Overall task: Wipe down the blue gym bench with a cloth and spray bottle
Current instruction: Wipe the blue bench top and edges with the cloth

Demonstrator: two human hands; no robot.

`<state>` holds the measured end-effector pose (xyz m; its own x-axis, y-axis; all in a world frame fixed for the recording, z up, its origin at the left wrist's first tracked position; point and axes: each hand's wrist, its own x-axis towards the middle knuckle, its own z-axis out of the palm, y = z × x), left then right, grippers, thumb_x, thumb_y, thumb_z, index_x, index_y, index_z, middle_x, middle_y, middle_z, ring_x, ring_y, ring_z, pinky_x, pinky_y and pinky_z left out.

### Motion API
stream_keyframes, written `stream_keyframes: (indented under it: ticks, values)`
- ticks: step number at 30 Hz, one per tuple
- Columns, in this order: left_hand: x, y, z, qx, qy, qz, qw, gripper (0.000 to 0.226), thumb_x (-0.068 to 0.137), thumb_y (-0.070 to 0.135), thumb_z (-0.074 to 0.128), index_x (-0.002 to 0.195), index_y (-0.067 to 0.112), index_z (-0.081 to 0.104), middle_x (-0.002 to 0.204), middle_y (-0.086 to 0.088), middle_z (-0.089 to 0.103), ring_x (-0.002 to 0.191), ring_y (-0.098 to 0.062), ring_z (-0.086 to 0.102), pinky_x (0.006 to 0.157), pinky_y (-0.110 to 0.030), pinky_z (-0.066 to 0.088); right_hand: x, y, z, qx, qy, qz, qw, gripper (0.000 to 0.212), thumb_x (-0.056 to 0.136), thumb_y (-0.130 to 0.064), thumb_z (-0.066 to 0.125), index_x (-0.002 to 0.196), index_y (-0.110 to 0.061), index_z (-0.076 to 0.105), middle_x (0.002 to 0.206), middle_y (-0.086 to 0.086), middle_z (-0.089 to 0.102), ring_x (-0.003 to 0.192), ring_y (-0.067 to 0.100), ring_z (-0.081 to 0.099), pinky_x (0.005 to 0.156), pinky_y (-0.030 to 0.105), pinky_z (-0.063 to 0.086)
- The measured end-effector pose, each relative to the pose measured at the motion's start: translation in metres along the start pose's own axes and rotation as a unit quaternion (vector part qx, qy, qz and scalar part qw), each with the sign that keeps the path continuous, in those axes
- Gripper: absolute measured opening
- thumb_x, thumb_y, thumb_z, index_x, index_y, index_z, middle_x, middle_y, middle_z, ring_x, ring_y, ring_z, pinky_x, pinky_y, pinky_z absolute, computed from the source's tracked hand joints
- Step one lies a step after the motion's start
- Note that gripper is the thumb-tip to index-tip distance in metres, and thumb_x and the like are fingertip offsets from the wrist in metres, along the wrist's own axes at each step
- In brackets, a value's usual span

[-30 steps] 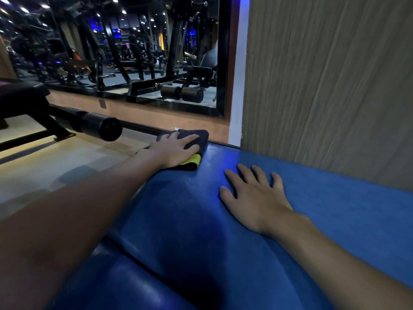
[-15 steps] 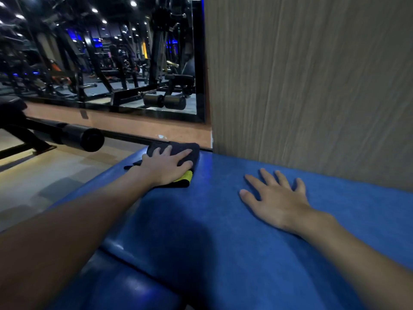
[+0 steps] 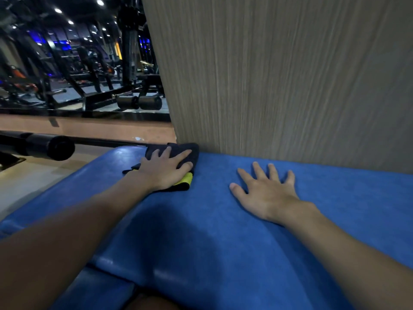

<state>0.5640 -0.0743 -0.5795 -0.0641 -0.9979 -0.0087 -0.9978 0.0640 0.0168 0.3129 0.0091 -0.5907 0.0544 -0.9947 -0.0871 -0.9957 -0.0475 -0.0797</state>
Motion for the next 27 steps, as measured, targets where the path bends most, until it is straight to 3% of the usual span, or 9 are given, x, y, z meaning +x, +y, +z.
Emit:
stream_keyframes:
  ticks: [8,13,20,23,27]
  values:
    - [-0.012,0.06,0.002,0.006,-0.001,0.044,0.999,0.058,0.096,0.071,0.016,0.152,0.06,0.004,0.169,-0.003,0.003,0.153,-0.036,0.004,0.115,-0.062,0.012,-0.017,0.042,-0.018,0.016,0.021,-0.045,0.999,0.061,0.098,-0.066,0.019,0.154,-0.042,0.022,0.167,-0.01,0.005,0.153,0.02,-0.002,0.118,0.06,-0.002]
    - [-0.025,0.095,0.002,0.006,-0.007,0.059,0.998,0.058,0.096,0.072,0.016,0.151,0.06,0.003,0.169,-0.003,0.002,0.153,-0.035,0.003,0.115,-0.061,0.012,-0.036,0.108,-0.018,-0.021,-0.007,0.063,0.998,0.068,0.091,-0.074,0.006,0.154,-0.049,0.005,0.167,-0.01,-0.005,0.153,0.025,-0.006,0.117,0.063,-0.001]
    - [-0.035,0.142,0.001,0.011,-0.01,0.078,0.997,0.058,0.095,0.072,0.015,0.151,0.06,0.002,0.169,-0.003,0.002,0.153,-0.035,0.003,0.116,-0.061,0.012,-0.038,0.111,-0.008,0.002,0.002,0.049,0.999,0.07,0.092,-0.073,0.003,0.156,-0.044,0.001,0.167,-0.005,-0.009,0.153,0.03,-0.01,0.116,0.064,-0.004]
    - [-0.039,0.16,0.001,0.014,-0.007,0.081,0.997,0.058,0.095,0.072,0.016,0.151,0.06,0.002,0.169,-0.002,0.002,0.154,-0.034,0.003,0.116,-0.061,0.012,-0.041,0.119,-0.012,0.025,-0.006,0.014,1.0,0.067,0.094,-0.072,0.011,0.156,-0.045,0.009,0.167,-0.006,-0.003,0.153,0.027,-0.007,0.117,0.062,-0.005]
    - [-0.044,0.181,0.001,0.005,-0.012,0.1,0.995,0.058,0.096,0.071,0.016,0.152,0.06,0.002,0.169,-0.003,0.001,0.153,-0.035,0.002,0.116,-0.063,0.011,-0.053,0.165,-0.024,0.062,0.05,-0.006,0.997,0.056,0.1,-0.061,0.027,0.153,-0.043,0.027,0.165,-0.012,0.015,0.153,0.014,0.008,0.12,0.055,0.004]
